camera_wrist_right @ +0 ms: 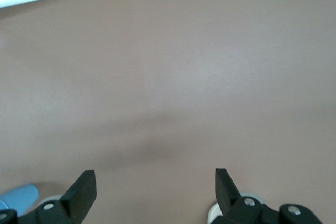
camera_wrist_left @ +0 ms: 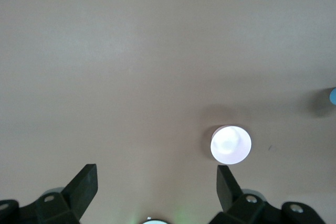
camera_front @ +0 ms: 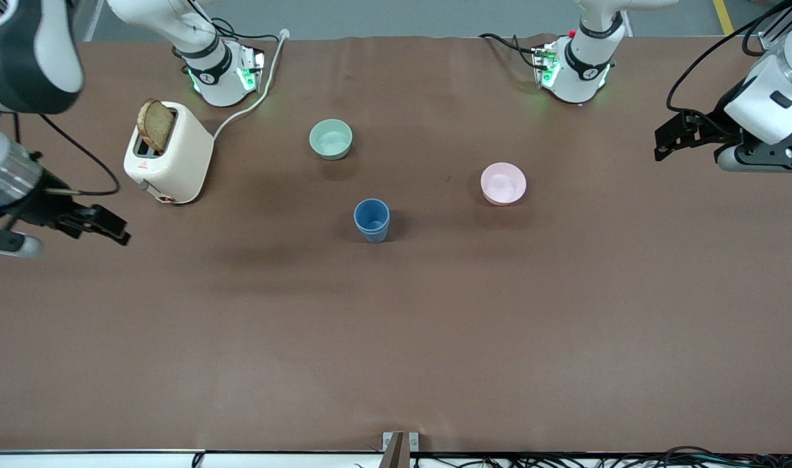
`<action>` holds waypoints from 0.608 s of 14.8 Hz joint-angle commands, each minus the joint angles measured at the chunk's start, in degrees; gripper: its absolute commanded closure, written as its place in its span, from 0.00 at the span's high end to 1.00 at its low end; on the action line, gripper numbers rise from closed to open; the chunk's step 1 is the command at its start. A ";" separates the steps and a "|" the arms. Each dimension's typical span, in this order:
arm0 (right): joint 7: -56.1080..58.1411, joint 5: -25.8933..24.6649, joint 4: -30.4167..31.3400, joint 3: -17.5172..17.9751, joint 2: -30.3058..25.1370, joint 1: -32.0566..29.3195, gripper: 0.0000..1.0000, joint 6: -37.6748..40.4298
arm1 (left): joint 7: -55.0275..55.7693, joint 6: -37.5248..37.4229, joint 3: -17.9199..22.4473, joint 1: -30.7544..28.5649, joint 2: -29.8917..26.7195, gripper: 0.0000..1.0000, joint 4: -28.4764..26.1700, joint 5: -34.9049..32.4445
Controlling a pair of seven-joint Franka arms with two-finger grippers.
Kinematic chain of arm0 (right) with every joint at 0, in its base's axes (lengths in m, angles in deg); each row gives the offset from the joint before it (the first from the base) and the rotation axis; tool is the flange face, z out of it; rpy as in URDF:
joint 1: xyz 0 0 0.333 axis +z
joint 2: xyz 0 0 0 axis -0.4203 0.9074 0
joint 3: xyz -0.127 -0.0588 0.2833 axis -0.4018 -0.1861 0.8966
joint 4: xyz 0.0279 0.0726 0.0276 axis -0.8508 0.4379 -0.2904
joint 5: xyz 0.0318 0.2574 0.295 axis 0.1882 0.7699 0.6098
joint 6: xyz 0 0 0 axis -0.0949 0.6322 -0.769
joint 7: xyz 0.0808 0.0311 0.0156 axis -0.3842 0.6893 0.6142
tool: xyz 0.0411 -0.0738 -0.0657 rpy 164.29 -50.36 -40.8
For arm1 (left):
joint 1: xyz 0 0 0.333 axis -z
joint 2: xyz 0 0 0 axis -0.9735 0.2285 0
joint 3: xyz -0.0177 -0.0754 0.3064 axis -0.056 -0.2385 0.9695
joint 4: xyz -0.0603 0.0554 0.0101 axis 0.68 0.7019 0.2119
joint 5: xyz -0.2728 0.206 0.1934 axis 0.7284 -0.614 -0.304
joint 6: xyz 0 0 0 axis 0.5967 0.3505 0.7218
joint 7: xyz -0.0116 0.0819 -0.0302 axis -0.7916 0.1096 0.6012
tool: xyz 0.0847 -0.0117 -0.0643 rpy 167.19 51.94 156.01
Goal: Stack blue cups with both arms
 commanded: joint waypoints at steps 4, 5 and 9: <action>7.11 -4.11 -13.25 1.00 -1.15 -5.84 1.00 15.69 | 1.68 3.74 -0.18 -0.30 -4.79 1.00 -6.24 1.07; 7.38 -4.65 -13.88 1.26 -1.24 -6.36 1.00 17.01 | 1.95 4.53 -0.26 -0.30 -5.67 1.00 -7.29 1.07; 7.29 -5.00 -16.34 12.12 -2.20 -15.74 1.00 24.13 | 1.16 5.33 -0.26 -0.30 -5.86 1.00 -7.31 0.72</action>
